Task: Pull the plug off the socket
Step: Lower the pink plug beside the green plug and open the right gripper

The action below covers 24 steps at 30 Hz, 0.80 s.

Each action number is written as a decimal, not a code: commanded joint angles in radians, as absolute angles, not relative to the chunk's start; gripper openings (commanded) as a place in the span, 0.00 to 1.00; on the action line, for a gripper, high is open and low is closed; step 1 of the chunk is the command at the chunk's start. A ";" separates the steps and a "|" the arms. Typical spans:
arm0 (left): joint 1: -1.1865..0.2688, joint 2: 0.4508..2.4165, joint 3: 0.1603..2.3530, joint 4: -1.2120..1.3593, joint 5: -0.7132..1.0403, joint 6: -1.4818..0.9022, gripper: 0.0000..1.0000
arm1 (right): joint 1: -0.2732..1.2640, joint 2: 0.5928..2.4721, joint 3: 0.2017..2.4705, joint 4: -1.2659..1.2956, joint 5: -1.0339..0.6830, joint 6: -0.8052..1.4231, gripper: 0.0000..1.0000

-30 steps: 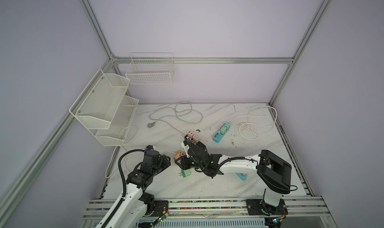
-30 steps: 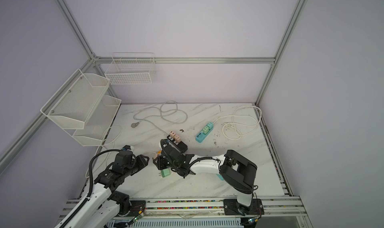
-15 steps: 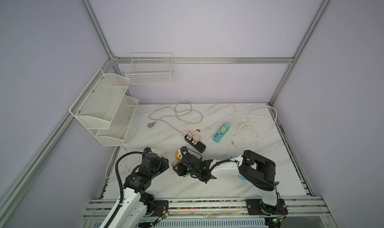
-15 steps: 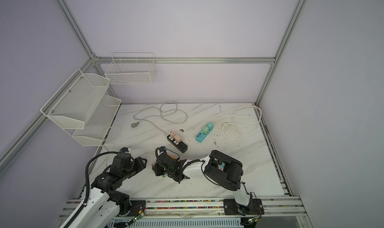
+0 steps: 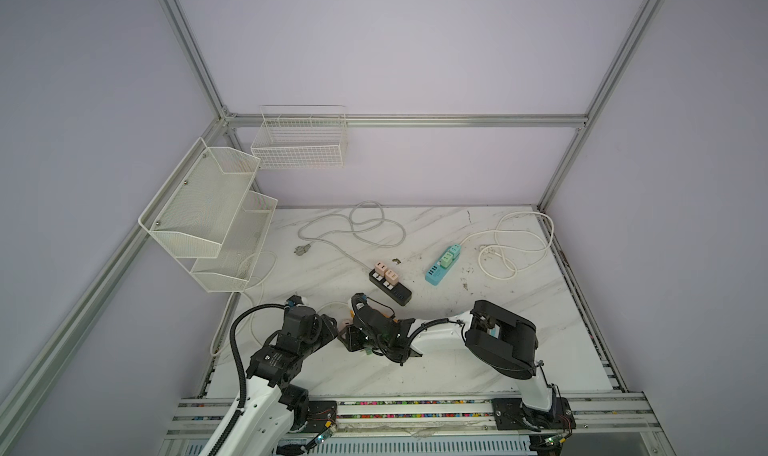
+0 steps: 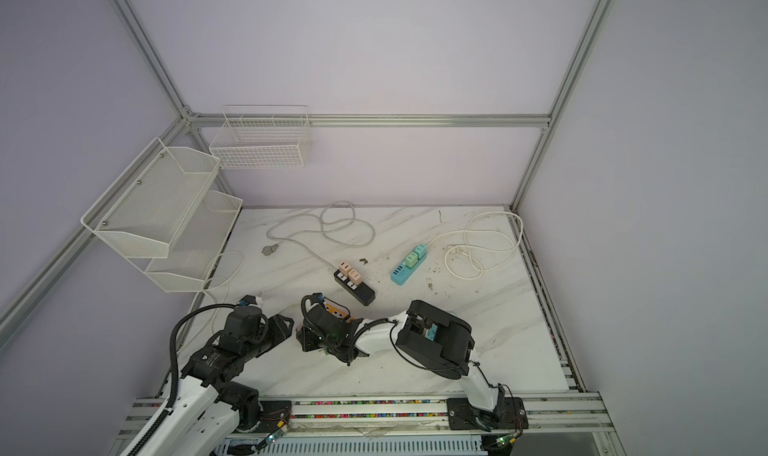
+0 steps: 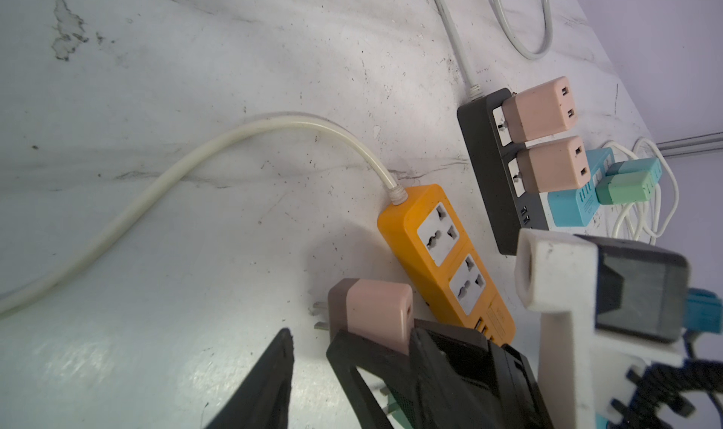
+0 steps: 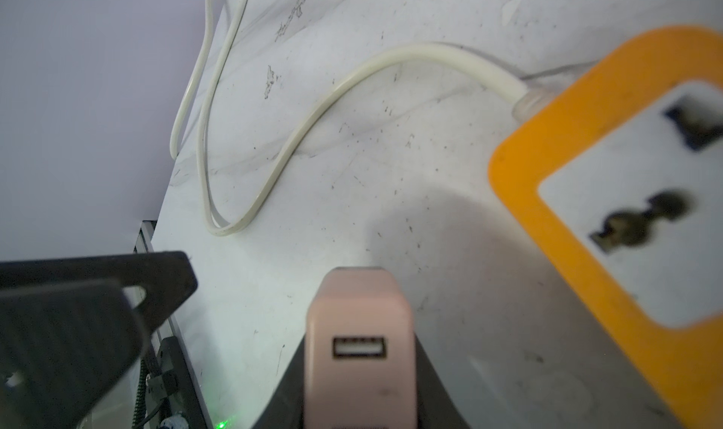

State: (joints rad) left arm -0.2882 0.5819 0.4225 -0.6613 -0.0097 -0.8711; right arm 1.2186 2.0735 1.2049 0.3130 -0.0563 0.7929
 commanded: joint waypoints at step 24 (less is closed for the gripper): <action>-0.282 0.562 0.506 -0.681 -0.035 -0.841 0.50 | 1.230 2.078 1.294 0.208 0.008 0.726 0.49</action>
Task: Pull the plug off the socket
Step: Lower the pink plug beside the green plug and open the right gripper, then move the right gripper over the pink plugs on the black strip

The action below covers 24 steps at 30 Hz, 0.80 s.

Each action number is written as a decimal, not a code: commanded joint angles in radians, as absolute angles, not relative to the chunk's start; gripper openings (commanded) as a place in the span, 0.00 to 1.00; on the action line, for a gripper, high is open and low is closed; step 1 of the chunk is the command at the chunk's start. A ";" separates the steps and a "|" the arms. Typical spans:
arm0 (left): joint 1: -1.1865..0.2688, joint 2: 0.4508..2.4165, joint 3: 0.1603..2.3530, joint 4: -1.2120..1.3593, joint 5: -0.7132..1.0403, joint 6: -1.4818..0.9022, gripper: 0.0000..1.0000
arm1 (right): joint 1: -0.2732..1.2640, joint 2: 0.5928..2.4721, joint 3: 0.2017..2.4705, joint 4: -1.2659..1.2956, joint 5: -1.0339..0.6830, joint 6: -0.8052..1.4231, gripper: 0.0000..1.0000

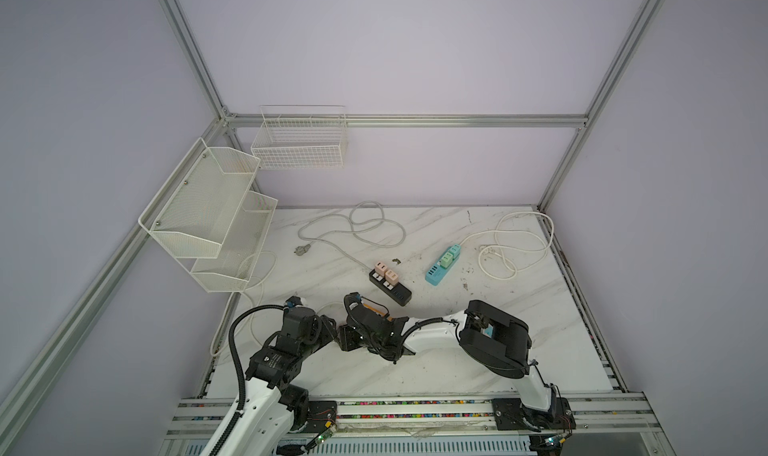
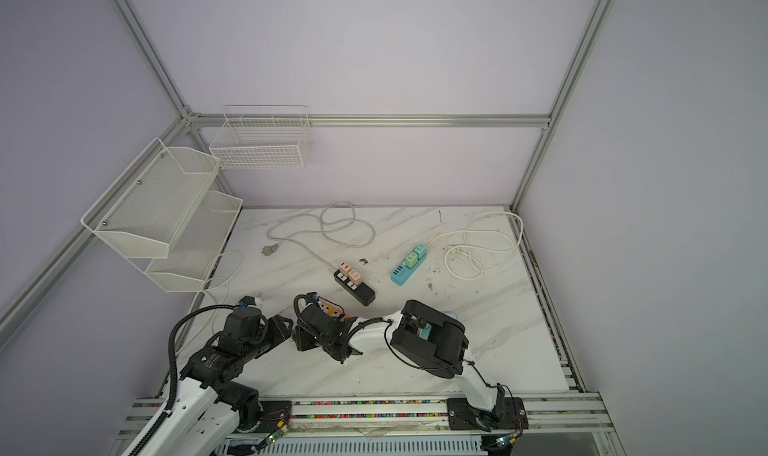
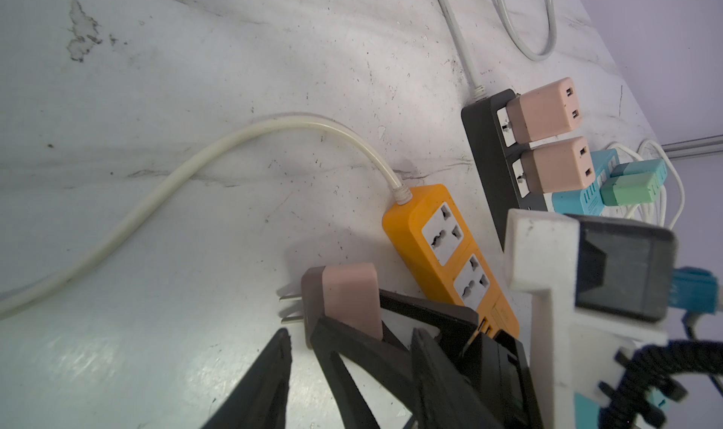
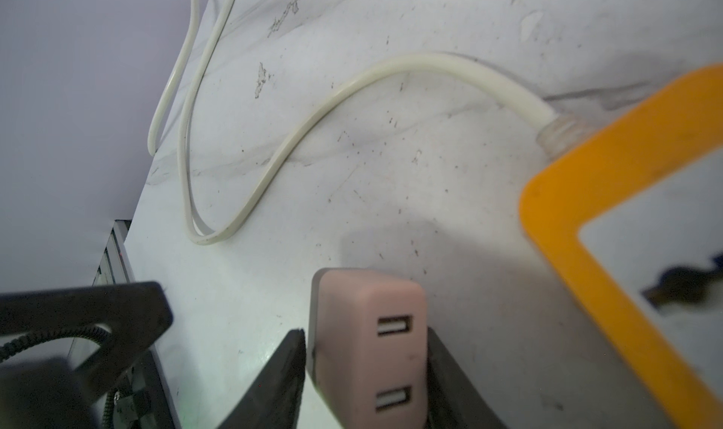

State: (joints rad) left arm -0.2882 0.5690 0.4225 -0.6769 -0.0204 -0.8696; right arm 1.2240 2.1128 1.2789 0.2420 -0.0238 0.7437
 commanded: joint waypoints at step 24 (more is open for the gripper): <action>-0.282 0.606 0.574 -0.628 0.043 -0.857 0.54 | 1.126 1.766 1.222 -0.023 0.152 0.539 0.59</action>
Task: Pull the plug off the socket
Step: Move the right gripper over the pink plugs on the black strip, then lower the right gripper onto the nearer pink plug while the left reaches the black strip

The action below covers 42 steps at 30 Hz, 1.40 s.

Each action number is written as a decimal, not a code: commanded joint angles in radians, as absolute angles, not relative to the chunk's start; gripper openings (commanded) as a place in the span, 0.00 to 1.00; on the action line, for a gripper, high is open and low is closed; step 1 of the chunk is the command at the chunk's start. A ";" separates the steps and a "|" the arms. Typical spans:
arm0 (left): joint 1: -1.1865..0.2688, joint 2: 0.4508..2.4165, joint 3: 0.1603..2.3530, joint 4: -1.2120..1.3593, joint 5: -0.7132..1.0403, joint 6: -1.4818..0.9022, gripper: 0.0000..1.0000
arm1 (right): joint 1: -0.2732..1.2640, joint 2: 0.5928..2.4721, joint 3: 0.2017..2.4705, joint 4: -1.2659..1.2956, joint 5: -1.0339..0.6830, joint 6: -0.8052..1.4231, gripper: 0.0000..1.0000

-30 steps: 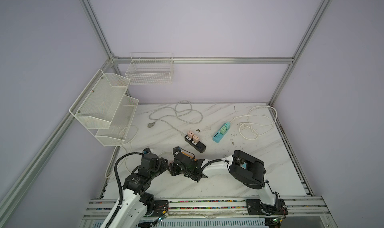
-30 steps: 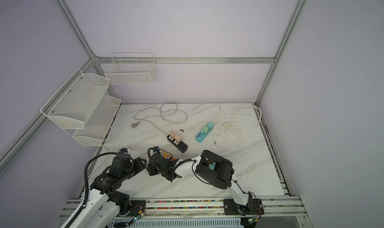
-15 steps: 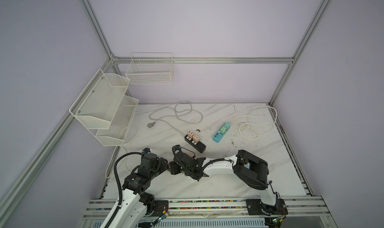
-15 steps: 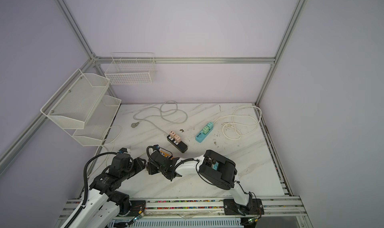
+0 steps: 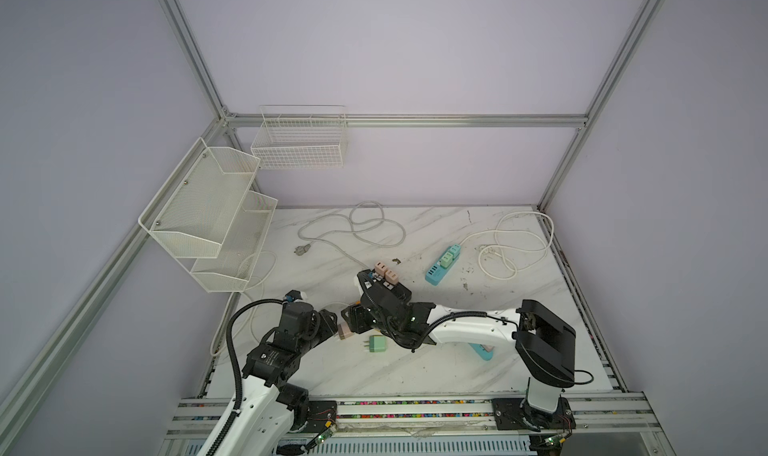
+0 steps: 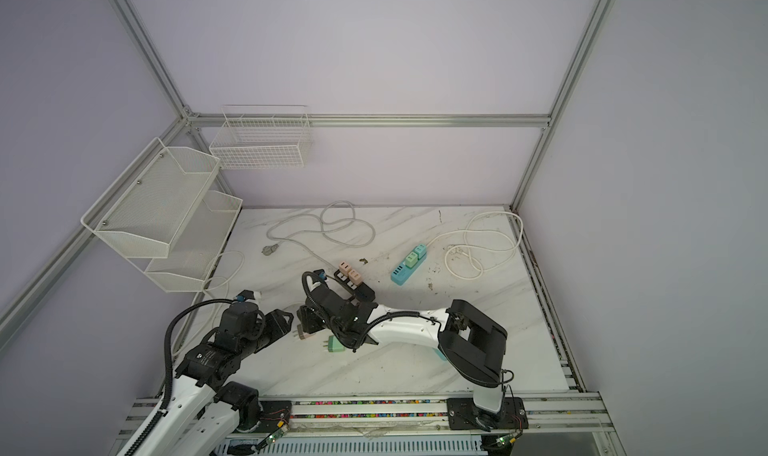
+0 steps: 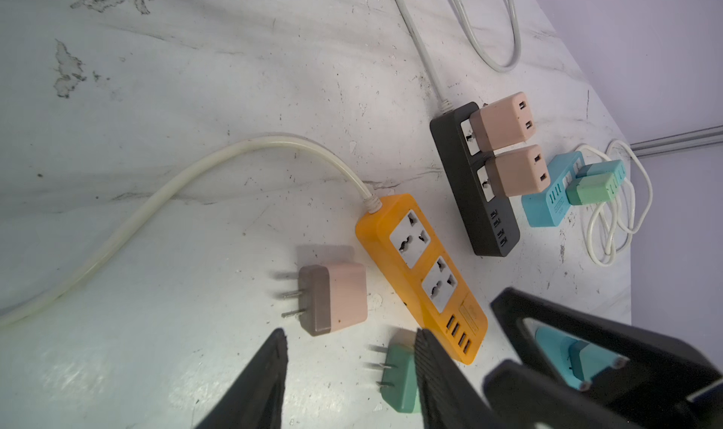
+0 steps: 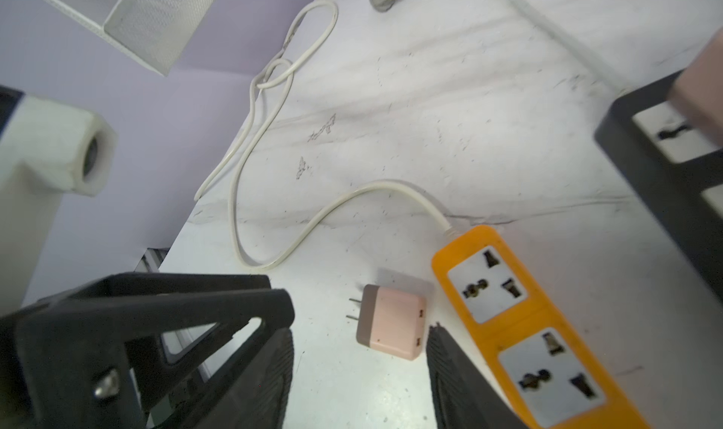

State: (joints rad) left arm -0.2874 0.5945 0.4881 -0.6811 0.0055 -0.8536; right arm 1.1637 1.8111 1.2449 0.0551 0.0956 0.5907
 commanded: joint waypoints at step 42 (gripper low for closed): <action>-0.394 0.976 0.574 -0.191 0.152 -0.962 0.57 | 0.850 2.018 1.345 -0.250 0.126 0.171 0.74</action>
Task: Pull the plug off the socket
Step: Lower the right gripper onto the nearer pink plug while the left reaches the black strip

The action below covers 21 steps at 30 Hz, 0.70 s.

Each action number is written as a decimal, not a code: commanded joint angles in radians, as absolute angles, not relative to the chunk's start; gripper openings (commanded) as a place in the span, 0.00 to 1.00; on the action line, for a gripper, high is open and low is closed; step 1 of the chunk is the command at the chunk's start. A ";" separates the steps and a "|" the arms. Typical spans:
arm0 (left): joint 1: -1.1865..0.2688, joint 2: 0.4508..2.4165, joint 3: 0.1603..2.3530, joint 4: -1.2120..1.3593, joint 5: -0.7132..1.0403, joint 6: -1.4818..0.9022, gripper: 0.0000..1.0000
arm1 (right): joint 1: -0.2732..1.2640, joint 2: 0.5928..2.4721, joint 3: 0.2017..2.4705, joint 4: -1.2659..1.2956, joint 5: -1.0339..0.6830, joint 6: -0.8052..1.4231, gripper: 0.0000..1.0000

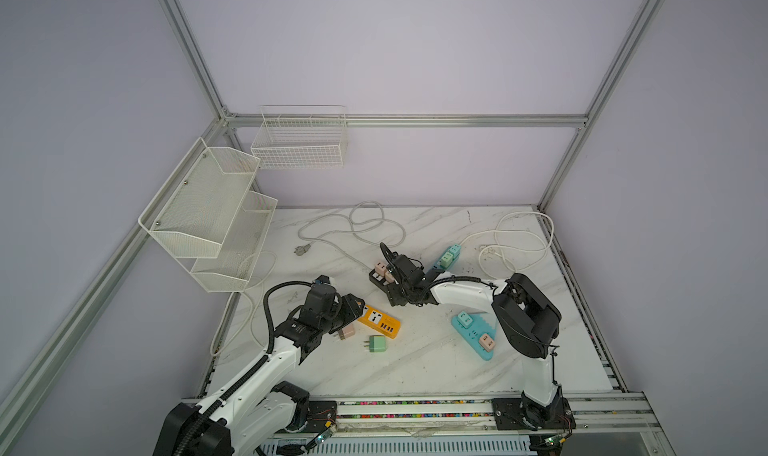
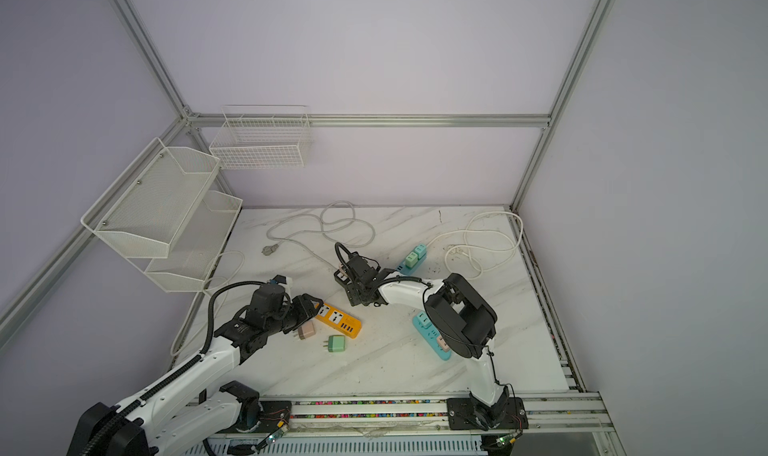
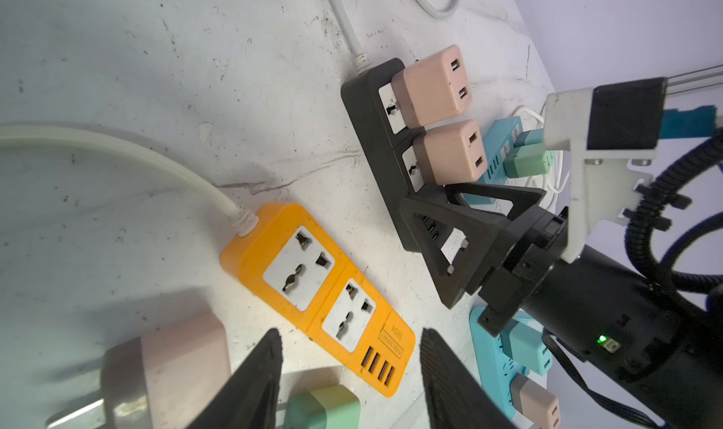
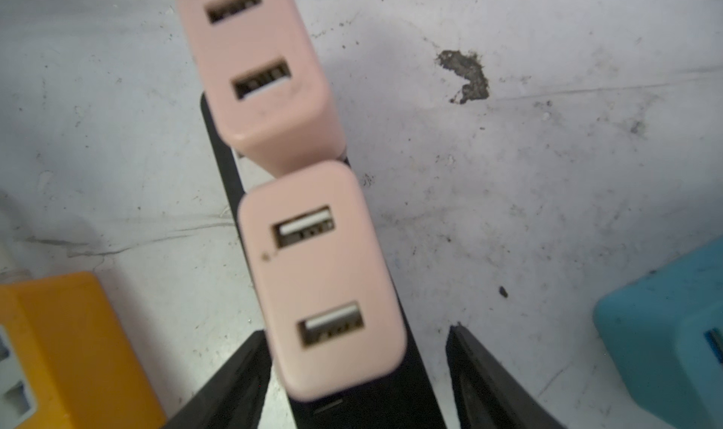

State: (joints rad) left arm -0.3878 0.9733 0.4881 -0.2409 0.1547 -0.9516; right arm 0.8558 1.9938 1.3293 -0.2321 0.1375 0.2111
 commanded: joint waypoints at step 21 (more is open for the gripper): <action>-0.395 0.983 0.583 -0.208 0.139 -0.933 0.59 | 0.859 1.939 1.248 -0.229 0.045 0.118 0.50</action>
State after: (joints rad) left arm -0.3897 0.9848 0.4881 -0.2253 0.1513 -0.9501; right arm 0.8536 1.9915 1.2812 -0.2127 0.0643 0.1280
